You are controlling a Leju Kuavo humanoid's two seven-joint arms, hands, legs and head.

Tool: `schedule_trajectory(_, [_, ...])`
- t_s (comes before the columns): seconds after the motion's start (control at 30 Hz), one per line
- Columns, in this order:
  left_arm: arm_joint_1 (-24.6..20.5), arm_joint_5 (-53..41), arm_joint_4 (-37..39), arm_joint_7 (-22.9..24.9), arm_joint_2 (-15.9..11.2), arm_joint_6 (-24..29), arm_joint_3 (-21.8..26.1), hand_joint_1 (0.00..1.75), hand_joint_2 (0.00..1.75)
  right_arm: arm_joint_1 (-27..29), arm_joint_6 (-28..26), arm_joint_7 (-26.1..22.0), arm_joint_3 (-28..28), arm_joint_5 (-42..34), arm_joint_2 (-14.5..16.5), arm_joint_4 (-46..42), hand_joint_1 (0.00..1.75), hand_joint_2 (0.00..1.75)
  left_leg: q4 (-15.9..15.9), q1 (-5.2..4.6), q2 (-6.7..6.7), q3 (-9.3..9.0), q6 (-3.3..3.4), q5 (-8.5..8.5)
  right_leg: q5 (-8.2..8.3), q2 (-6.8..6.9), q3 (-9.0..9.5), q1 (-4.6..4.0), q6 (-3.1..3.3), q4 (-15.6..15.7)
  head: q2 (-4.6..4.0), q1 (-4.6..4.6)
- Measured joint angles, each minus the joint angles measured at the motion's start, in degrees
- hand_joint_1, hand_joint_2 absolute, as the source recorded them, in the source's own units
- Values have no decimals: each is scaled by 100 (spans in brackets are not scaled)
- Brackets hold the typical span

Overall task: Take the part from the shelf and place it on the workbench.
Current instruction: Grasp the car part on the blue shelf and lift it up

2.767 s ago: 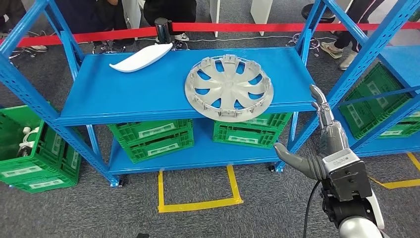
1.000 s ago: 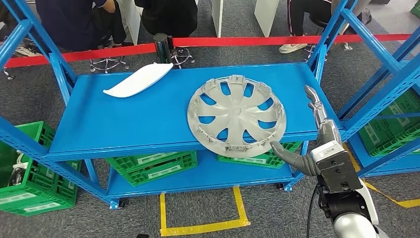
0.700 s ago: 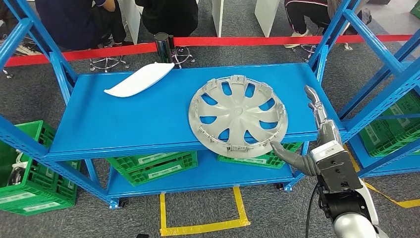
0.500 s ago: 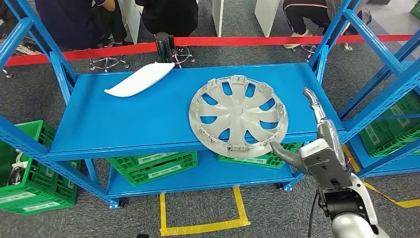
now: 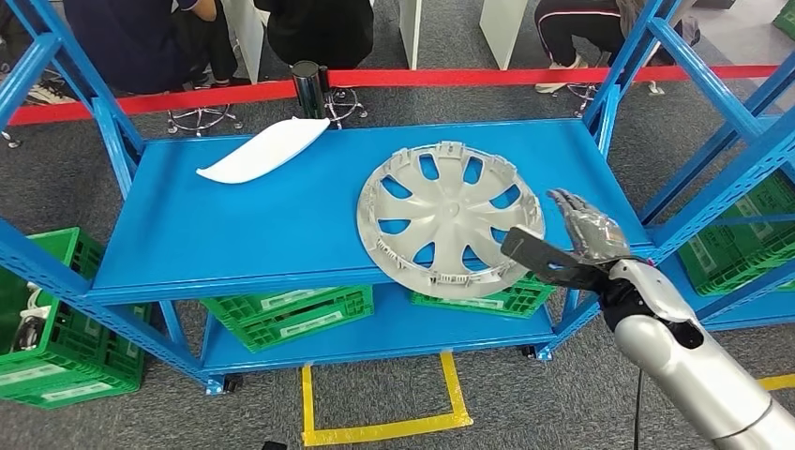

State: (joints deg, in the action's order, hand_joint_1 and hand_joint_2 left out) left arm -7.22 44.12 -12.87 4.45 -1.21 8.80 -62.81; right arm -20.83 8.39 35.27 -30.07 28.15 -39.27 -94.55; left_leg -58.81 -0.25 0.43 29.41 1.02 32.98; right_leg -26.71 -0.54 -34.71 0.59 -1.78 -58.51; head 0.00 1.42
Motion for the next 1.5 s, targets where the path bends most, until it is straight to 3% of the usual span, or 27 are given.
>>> schedule_trajectory(0.1, [0,-57,3,75,-23,-28,-34,0,0,-6,-206,226,-68,-195,-231,346,0,175,0,0,-33,5,0,0,-1,12,0,0,0,1,0,4])
schedule_trajectory(0.27, [-10,-123,12,153,-114,-41,-79,0,0,-63,-499,17,-193,-352,-314,732,0,175,3,2,-25,19,-3,3,-6,17,-1,0,4,2,0,11])
schedule_trajectory(0.6, [-60,-154,13,92,-145,-122,-161,0,0,-553,-549,-272,-489,-662,13,1273,0,175,6,2,25,13,-3,3,-4,-2,-1,0,4,2,0,8])
schedule_trajectory(0.97, [-73,-51,13,20,6,-146,-180,0,0,-1120,-668,-703,-933,-704,459,1587,0,175,12,2,51,4,-3,4,-4,-19,0,1,5,3,0,7])
schedule_trajectory(1.33, [-56,-51,13,21,147,-187,-184,0,0,-1339,-1206,-1384,-1279,-147,832,1786,0,175,13,2,53,3,-3,4,-4,-21,0,1,4,4,0,7])
schedule_trajectory(1.5, [-56,-142,13,101,186,-194,-190,0,0,-1387,-1121,-1570,-1474,44,1141,2001,0,175,14,3,57,2,-3,4,-4,-26,0,0,5,3,0,9])
